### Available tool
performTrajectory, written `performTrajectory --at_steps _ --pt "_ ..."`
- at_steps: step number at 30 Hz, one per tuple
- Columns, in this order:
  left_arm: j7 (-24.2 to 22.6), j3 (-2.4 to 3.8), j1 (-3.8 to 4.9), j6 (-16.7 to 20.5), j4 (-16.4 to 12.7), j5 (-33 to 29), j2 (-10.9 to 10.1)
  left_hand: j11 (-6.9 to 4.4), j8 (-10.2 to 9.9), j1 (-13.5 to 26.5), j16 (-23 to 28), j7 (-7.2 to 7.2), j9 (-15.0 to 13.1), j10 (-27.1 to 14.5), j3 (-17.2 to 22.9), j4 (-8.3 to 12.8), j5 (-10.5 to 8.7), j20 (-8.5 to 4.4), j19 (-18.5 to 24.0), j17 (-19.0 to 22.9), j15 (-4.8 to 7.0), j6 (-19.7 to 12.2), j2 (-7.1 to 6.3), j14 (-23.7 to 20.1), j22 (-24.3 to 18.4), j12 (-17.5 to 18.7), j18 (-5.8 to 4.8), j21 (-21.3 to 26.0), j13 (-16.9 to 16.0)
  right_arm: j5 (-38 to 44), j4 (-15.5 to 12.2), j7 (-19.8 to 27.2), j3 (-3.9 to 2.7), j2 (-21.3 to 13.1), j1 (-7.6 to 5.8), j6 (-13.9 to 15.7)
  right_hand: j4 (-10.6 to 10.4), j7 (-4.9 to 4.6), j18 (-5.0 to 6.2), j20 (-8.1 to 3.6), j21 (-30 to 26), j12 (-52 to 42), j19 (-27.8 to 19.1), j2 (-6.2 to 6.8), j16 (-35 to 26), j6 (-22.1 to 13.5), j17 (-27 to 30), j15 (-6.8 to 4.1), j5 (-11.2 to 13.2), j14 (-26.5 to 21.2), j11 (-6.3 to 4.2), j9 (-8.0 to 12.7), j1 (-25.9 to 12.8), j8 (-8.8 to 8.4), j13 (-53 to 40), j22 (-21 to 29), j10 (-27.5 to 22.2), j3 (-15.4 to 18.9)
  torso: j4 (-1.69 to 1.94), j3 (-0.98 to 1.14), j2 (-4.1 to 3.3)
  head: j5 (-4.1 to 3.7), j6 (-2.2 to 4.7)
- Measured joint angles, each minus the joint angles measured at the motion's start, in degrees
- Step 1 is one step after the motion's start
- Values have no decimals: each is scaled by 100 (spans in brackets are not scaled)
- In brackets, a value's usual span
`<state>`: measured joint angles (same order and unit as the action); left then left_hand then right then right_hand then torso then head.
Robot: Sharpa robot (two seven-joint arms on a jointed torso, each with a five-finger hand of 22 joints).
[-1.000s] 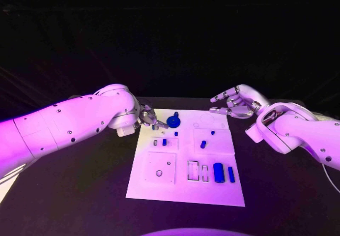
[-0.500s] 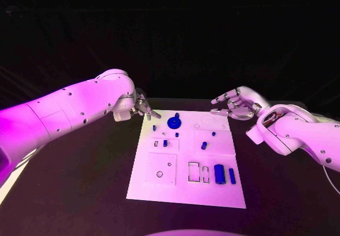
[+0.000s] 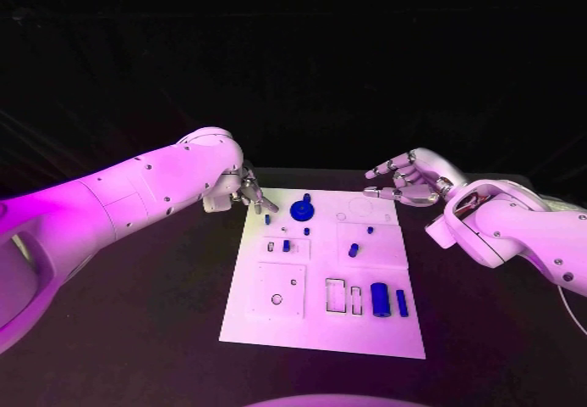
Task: Assemble the parts on the task board
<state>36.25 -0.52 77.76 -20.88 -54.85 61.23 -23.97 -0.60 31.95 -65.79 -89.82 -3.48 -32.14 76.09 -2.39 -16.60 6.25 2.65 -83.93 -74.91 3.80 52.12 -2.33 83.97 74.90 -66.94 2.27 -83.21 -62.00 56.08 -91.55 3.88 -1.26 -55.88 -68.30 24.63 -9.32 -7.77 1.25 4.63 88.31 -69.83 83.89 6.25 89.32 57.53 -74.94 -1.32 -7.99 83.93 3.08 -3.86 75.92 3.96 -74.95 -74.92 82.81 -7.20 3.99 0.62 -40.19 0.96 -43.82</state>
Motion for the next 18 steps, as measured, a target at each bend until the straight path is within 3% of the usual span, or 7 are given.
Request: performTrajectory --at_steps 18 --pt "-169 -21 -131 -87 217 28 171 -33 44 -237 0 42 -41 49 -31 31 22 -43 0 1 20 42 281 20 0 -63 -1 -56 -50 0 3 -1 0 23 0 0 0 0 0 0 0 0 0 0 0 0 1 0 -33 0 0 0 0 0 0 1 0 0 0 2 3 3 -21"
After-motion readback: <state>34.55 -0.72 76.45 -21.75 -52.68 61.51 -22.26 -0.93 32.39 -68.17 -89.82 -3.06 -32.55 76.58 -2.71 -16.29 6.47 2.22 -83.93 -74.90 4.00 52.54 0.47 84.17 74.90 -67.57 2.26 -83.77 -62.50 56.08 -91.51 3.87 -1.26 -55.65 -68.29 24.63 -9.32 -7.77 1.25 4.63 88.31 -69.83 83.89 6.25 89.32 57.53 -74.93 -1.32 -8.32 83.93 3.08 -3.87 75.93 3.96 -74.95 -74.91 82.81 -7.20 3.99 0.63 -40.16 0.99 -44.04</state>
